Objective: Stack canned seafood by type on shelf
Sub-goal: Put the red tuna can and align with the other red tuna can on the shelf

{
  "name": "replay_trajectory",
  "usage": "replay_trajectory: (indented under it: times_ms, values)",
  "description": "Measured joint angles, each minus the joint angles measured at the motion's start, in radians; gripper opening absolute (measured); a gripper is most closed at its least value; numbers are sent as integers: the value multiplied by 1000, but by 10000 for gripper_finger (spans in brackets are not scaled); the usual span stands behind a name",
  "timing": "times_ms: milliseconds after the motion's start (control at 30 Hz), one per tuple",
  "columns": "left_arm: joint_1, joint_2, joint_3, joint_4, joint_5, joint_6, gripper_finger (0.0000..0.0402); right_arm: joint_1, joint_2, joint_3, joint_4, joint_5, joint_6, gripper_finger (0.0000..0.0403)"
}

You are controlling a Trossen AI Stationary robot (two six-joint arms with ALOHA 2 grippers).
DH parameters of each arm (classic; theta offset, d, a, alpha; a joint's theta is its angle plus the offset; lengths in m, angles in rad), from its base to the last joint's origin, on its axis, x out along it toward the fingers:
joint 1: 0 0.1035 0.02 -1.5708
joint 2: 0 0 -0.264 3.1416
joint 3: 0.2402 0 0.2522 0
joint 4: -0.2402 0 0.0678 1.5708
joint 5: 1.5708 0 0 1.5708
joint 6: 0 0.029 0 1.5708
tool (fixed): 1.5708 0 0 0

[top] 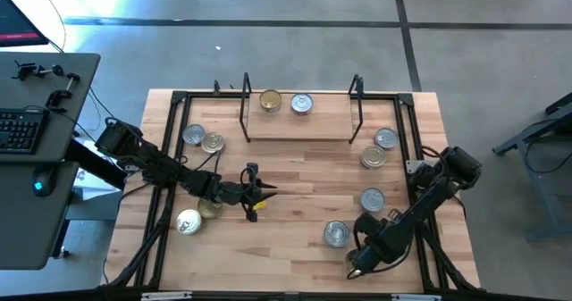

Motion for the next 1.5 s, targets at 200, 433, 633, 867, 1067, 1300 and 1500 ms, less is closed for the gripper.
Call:
replay_trajectory:
  times_ms: [200,433,633,867,1067,1300,1500]
  values:
    - [0,0,0,26,0,97,71,-49,-80,0,-76,215,37,115]
    - [-3,0,0,78,-1,426,71,-105,-321,-62,39,458,-12,115]
    - [3,0,0,162,69,757,72,-260,-551,-375,597,415,-292,115]
    - [20,0,0,186,232,1148,108,-592,-581,-707,1486,81,-635,115]
    - [50,0,27,190,241,1323,173,-825,-469,-729,1782,-240,-736,115]
    - [119,0,56,195,274,1524,204,-952,-273,-597,1890,-569,-775,115]
    - [150,0,57,195,293,1688,205,-1000,-117,-453,1913,-786,-774,115]
